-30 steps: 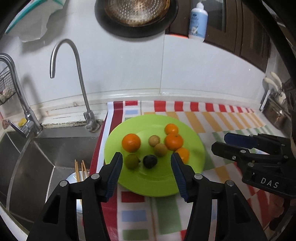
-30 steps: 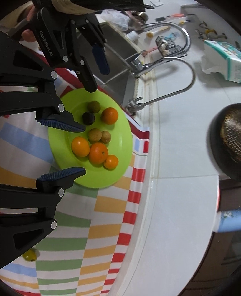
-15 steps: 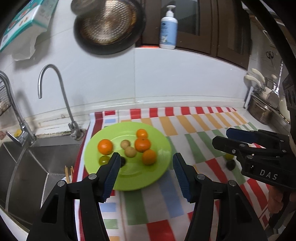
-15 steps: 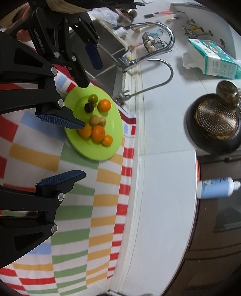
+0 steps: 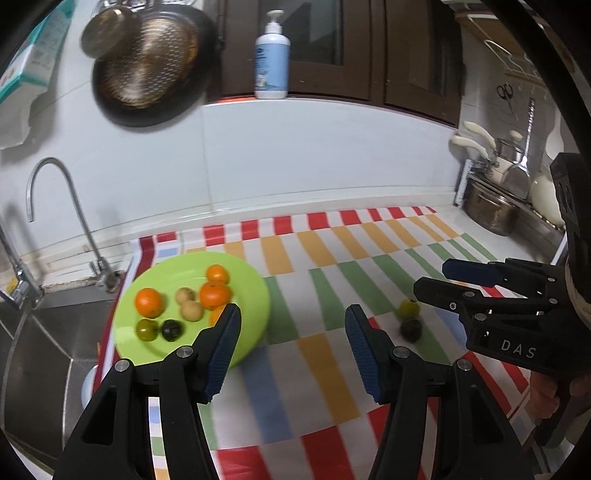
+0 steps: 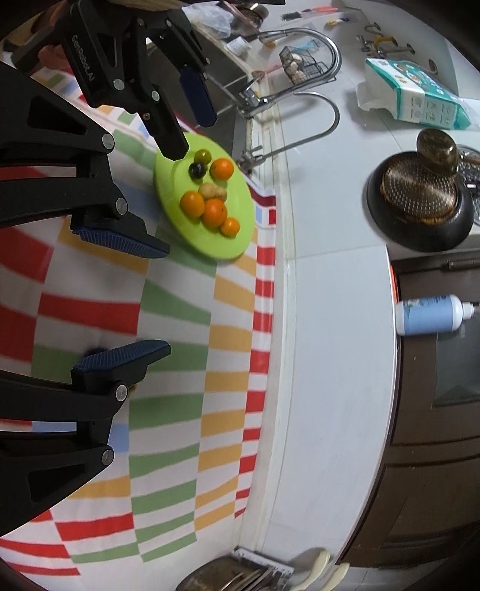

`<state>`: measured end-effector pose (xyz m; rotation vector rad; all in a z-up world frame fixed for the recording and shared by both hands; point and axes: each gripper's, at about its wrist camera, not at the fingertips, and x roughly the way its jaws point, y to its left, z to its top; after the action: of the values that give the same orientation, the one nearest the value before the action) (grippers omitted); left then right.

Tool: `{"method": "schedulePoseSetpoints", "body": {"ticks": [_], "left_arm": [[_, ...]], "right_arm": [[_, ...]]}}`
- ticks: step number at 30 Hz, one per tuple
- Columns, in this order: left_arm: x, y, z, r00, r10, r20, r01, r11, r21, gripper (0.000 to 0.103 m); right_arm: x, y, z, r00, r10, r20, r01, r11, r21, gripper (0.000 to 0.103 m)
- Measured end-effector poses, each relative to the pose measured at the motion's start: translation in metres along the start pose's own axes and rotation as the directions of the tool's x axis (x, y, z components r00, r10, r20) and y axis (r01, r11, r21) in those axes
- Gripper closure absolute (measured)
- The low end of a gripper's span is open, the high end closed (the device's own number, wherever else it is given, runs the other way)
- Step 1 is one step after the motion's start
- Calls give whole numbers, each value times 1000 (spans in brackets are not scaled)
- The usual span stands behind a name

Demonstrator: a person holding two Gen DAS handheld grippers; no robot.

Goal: Organize fruits
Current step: 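Withdraw both grippers from the plate toward the last two fruits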

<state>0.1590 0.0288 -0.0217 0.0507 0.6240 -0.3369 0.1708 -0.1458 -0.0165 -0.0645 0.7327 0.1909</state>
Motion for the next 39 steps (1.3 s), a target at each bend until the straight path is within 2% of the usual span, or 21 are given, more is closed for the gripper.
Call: {"method": "schedulePoseSetpoints", "body": {"ticks": [13,23,28,32,39], "left_arm": [[25,-57,-5,999,-37,-28,38,998,59,46],[47,-89,-14,997,-40,-71,49,991,127,46],[56,-101,-18,996,-49,-79,63,980,189,46],[65,-108,-21,994,-58,-91,78,970,229,46],[85,-117,-26,987,-93,-133,124,960,251,55]], "right_arm": [[-6,-48,-11,998,-59,-26,56,994,-91,56],[12,-70,-18,994,-49,-98,27,975,-219,56],[24,-73,-21,990,-34,-134,-12,943,-332,56],[31,-69,-26,989,-6,-151,-64,889,-454,56],[48,-74,-30,983,13,-184,-106,855,-508,56]]}}
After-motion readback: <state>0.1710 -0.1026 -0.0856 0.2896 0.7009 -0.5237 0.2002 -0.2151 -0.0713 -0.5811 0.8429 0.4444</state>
